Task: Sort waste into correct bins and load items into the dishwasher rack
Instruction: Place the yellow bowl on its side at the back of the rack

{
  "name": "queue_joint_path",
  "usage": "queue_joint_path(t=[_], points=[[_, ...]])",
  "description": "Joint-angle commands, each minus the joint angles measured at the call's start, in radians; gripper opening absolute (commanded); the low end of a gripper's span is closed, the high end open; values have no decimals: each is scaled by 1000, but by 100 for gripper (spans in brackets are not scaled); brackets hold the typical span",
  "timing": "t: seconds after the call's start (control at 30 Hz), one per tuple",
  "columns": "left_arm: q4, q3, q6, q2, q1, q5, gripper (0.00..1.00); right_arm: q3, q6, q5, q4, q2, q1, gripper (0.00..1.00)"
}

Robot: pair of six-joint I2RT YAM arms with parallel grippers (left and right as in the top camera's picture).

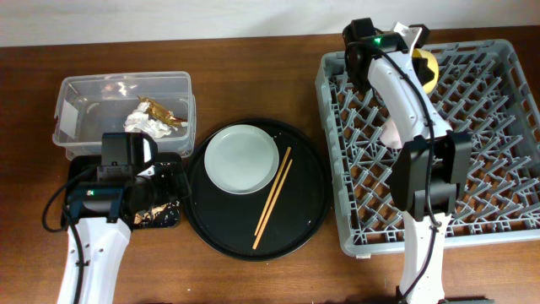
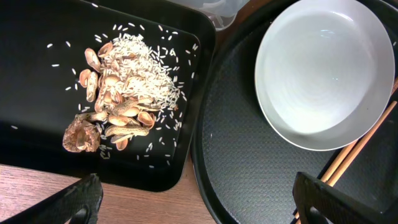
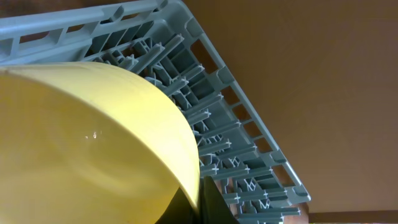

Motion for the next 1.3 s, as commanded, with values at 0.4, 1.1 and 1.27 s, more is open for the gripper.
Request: queue_joint_path(t=[0.4,1.1,1.27], points=[[8,3,-10,-8,6,-3,97,-82,17,31,38,16,18,4],[-25,3,-8,-8,6,-31,97,-85,-224,-1192,-232,-518,46,58],[-29,3,-8,-8,6,-31,97,-245,-210,-1307,-252,-517,135,56]])
